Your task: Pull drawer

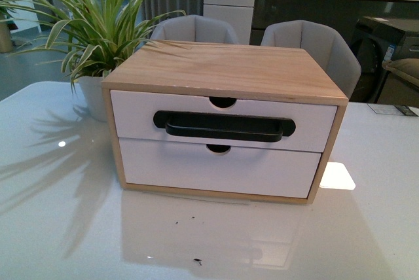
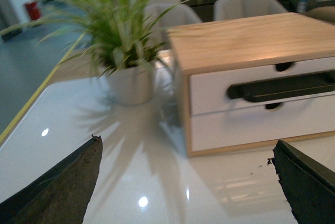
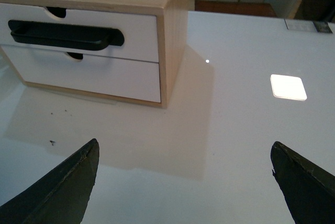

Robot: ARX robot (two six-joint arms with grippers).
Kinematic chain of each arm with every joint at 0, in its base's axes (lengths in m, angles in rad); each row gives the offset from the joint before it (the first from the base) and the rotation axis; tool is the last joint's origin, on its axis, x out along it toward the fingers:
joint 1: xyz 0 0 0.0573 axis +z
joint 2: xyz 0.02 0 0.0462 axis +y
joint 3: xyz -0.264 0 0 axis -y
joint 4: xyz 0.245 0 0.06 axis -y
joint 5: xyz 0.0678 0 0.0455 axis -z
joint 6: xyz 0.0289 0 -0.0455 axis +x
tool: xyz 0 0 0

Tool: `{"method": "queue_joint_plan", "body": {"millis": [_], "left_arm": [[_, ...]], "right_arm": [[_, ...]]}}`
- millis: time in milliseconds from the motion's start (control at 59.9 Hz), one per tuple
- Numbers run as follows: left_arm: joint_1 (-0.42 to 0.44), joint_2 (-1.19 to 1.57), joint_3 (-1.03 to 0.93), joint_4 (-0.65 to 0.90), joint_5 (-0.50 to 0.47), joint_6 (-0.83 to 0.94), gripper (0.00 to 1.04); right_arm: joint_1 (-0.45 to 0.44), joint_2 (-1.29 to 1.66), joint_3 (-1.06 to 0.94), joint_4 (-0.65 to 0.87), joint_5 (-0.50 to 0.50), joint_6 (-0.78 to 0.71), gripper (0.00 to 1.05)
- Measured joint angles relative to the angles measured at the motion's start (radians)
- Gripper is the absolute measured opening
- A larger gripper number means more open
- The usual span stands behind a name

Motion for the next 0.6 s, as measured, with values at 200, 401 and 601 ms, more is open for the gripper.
{"method": "queue_joint_plan", "body": {"millis": [200,401,601], "left_arm": [[-0.061,0.437,0.238,0.024,0.336,0.235,0.97],[-0.123,0.673,0.471,-0.2,0.441,0.549,0.97],[-0.167,0.843,0.694,-0.446,0.454,0.797,0.97]], "right_arm": [[0.056,0.33,0.21,-0.111,-0.049,-0.225,0.96],[0.087,0.503,0.378,-0.211,-0.097,-0.404,0.96],[0.113,0.624,0.504,-0.297,-0.134,-0.563,0.96]]}}
